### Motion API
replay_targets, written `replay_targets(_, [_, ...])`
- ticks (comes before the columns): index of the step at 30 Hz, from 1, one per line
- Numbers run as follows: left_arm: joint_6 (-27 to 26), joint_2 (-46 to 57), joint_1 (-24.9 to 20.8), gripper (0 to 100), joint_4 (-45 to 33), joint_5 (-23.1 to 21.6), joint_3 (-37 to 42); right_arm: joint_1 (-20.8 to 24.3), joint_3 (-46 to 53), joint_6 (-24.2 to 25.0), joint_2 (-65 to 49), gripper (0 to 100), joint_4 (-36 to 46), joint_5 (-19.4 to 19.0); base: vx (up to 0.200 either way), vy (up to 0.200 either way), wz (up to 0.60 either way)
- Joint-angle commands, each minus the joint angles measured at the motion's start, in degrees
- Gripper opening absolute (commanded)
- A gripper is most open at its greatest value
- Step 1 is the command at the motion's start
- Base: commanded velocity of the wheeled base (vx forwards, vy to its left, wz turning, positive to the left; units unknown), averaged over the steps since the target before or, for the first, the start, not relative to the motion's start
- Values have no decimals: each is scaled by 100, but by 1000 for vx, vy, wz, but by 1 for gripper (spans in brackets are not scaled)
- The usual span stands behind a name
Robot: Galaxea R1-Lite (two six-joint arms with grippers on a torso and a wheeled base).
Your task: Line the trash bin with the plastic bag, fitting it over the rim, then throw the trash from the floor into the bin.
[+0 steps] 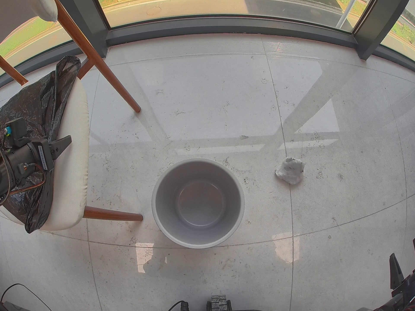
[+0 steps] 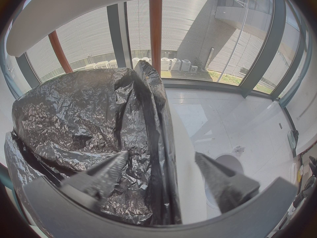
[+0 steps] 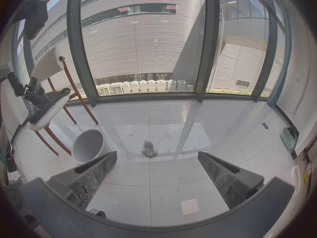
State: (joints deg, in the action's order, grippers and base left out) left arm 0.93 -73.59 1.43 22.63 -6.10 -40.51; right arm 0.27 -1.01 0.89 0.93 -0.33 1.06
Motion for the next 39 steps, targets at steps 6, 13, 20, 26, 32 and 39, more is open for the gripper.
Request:
replay_targets(6, [4, 56, -2, 0, -4, -6, 78, 0, 101, -1, -75, 100, -2, -1, 0, 0, 0])
replay_targets(13, [48, 100, -11, 0, -30, -14, 34, 0, 101, -1, -75, 100, -2, -1, 0, 0, 0])
replay_targets(20, [443, 372, -20, 0, -83, -199, 8, 0, 101, -10, -75, 100, -2, -1, 0, 0, 0])
replay_targets(26, [1322, 566, -336, 0, -83, -463, 105, 0, 101, -1, -75, 100, -2, -1, 0, 0, 0])
replay_targets(32, [2289, 592, -406, 0, -74, -867, 105, 0, 101, -1, -75, 100, -2, -1, 0, 0, 0])
replay_targets(39, [3713, 847, -626, 0, -48, -1482, -62, 0, 101, -1, -75, 100, -2, -1, 0, 0, 0])
